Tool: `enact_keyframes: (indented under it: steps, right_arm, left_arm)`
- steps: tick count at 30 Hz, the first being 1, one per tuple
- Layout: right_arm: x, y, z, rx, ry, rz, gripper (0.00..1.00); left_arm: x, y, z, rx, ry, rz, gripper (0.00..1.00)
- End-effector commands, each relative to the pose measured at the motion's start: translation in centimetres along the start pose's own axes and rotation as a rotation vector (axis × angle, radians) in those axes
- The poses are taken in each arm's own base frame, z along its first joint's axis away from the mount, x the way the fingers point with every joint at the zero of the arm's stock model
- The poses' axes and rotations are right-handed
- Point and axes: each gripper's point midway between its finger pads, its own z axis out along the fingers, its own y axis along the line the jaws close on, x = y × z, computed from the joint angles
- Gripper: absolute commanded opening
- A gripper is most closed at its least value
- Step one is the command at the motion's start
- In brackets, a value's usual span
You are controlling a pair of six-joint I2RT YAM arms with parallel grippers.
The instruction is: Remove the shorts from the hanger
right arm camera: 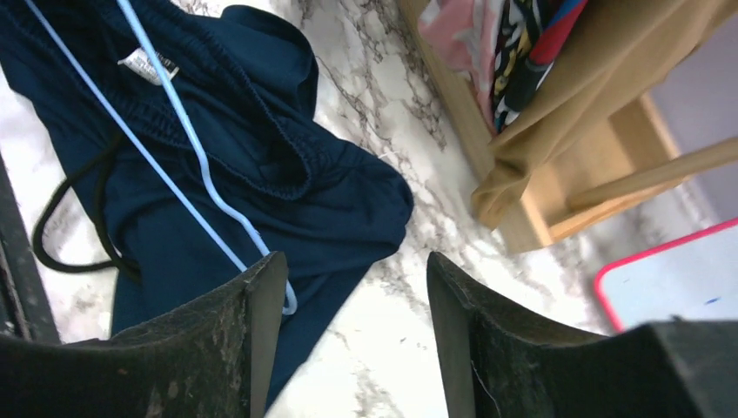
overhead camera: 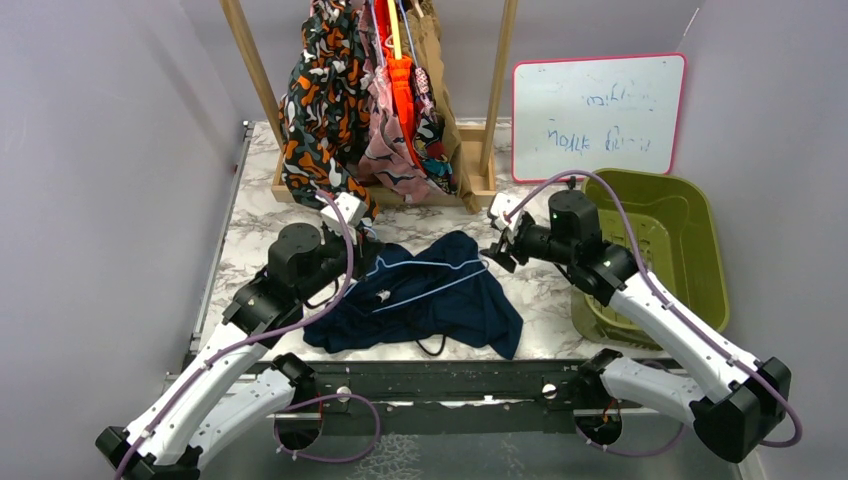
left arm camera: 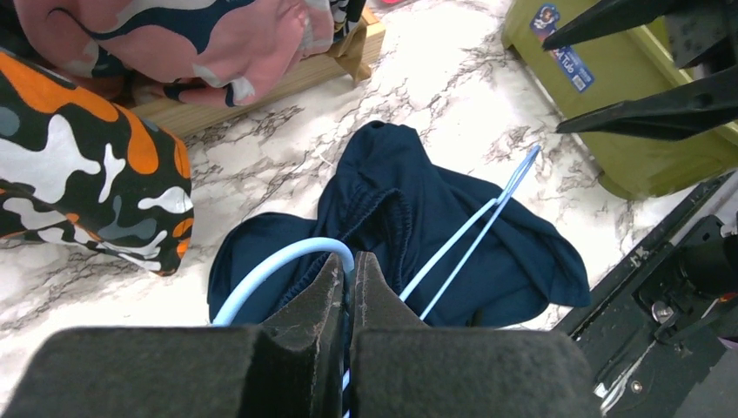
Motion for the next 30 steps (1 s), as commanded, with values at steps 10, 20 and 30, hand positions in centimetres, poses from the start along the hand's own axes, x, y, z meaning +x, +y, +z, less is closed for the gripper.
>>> enact_keyframes:
  steps: [10, 20, 30]
  right_arm:
    - [-0.4, 7.2, -0.9, -0.500, -0.033, -0.175, 0.58]
    - [3.0, 9.7, 0.5, -0.631, 0.075, -0.024, 0.42]
    - [3.6, 9.1, 0.5, -0.548, 0.104, -0.002, 0.01]
  left_arm:
    - [0.3, -2.6, -0.2, 0.158, 0.018, 0.036, 0.00]
    - [-0.3, -2.3, -0.3, 0.136, -0.015, 0.029, 0.00]
    - [-0.8, -1.6, -0.6, 0.088, -0.053, -0.007, 0.06]
